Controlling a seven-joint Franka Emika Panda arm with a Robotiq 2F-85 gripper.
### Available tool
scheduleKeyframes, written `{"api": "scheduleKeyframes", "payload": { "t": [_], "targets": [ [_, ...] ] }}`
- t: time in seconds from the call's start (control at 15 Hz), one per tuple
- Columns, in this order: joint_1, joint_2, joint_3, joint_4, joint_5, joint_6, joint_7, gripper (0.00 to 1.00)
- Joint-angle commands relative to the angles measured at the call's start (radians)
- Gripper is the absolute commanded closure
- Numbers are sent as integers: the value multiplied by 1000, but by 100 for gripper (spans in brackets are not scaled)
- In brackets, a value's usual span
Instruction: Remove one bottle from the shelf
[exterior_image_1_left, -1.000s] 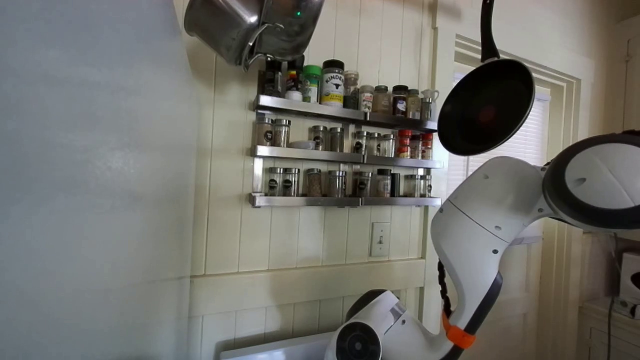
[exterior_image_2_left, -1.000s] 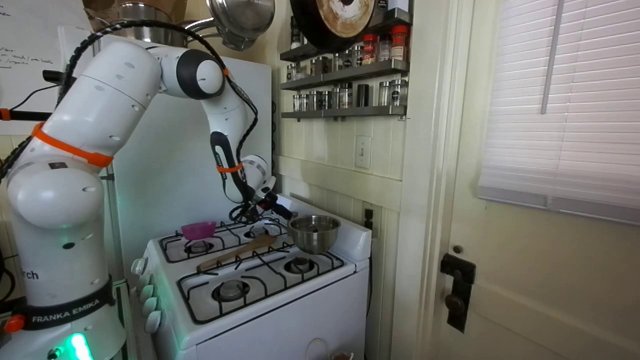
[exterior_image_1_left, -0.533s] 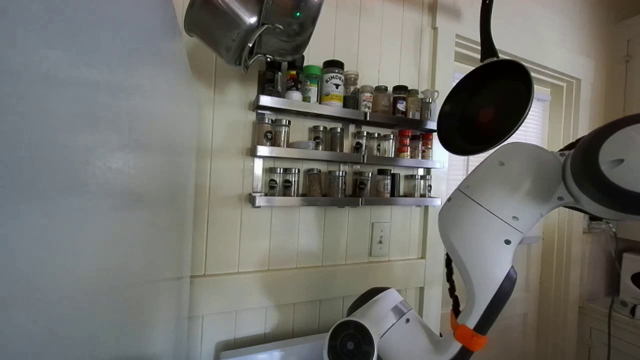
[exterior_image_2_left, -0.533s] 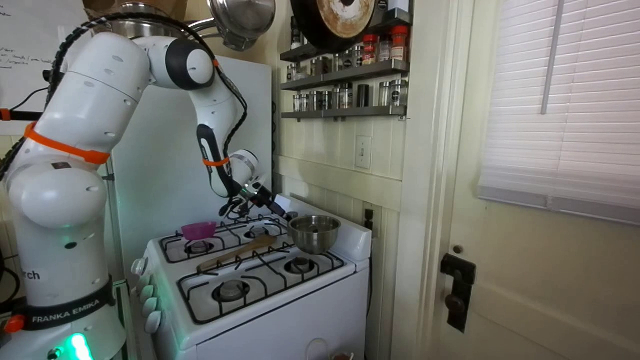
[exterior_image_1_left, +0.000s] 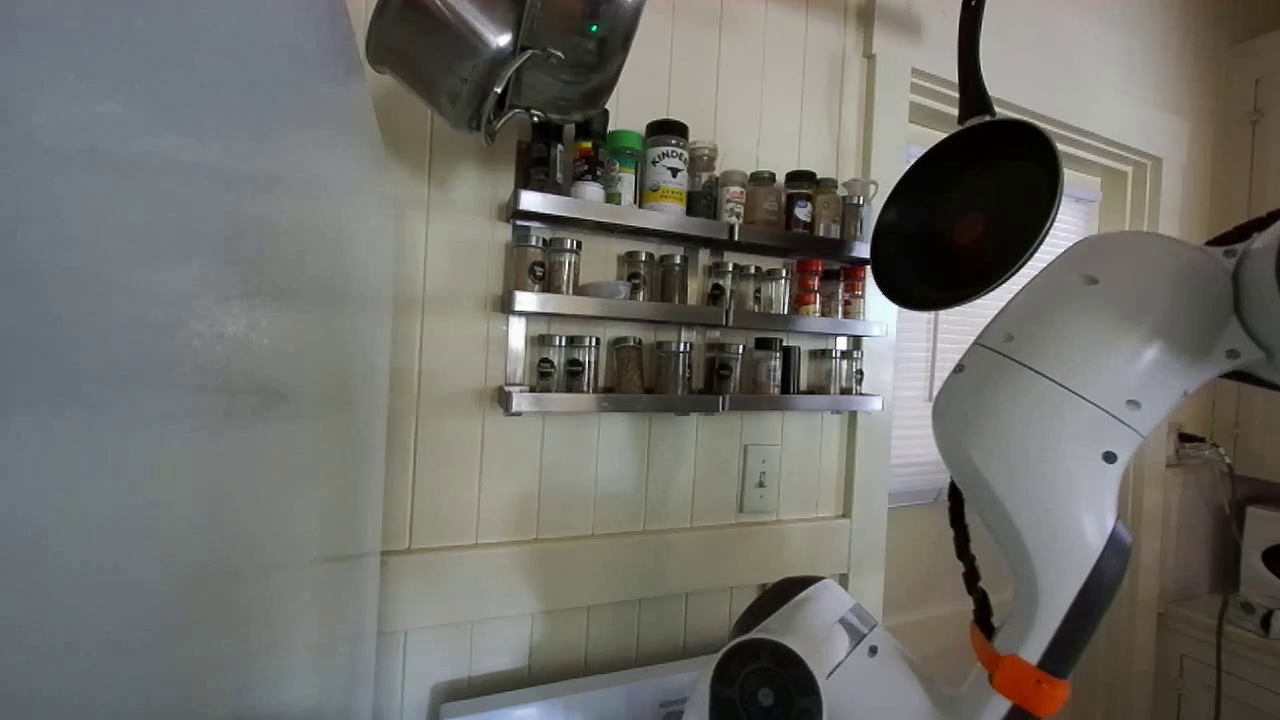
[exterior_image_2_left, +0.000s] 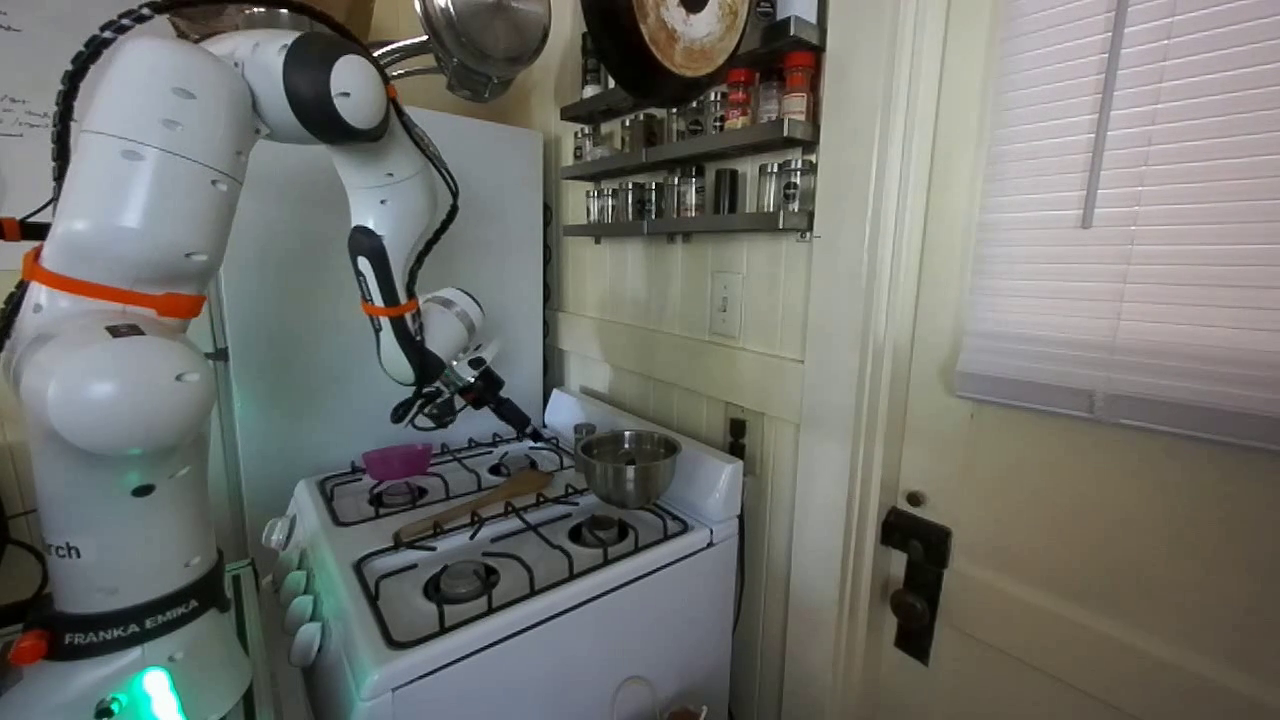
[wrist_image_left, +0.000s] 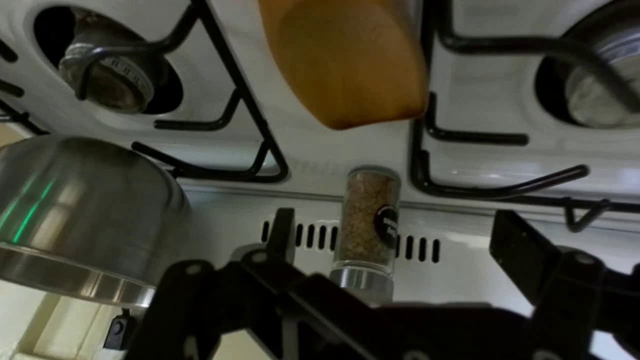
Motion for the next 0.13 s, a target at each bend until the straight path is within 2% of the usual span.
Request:
{"api": "scheduleKeyframes", "payload": {
  "t": [0.0, 0.07],
  "targets": [
    [7, -30, -15, -30, 6, 42, -6, 0],
    [2, -52, -16, -52, 6, 61, -7, 0]
  ]
}}
